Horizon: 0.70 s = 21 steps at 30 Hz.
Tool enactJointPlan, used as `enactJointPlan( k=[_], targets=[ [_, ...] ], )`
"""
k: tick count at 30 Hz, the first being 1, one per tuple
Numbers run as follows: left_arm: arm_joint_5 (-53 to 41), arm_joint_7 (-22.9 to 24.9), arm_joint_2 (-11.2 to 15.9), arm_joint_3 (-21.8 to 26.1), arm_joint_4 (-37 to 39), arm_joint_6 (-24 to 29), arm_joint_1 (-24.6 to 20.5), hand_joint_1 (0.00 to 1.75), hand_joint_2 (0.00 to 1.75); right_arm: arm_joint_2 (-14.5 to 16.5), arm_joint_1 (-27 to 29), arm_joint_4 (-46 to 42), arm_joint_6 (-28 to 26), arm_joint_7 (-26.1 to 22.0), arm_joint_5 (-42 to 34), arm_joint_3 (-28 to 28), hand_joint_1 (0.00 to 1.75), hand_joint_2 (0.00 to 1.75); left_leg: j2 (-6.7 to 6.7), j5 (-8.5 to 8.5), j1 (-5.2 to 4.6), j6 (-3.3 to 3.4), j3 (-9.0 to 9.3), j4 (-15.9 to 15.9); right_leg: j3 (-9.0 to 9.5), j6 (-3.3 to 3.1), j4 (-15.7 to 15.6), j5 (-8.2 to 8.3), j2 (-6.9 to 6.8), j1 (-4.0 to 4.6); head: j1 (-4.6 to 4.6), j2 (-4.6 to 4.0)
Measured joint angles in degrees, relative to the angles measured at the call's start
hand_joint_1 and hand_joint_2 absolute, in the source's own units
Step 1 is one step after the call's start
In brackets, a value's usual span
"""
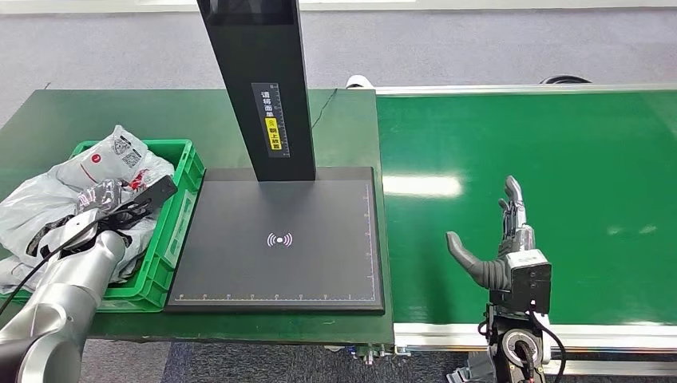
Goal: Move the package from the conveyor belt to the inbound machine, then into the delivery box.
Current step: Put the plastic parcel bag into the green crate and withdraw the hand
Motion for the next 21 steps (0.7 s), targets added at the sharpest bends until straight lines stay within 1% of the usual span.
enactJointPlan(
  k=[21],
  targets=[
    [0.00, 0.00, 0.00, 0.16, 0.54, 0.18, -0.14, 0.00, 1.75, 0.00, -0.25, 0.56, 0.00, 0.03, 0.00, 0.00, 0.00, 1.75, 0.00, 0.00, 0.00, 0.00, 0.02, 0.00, 0.02, 0.00, 0.00, 0.00, 0.00, 0.00, 0.00, 0.00]
  ],
)
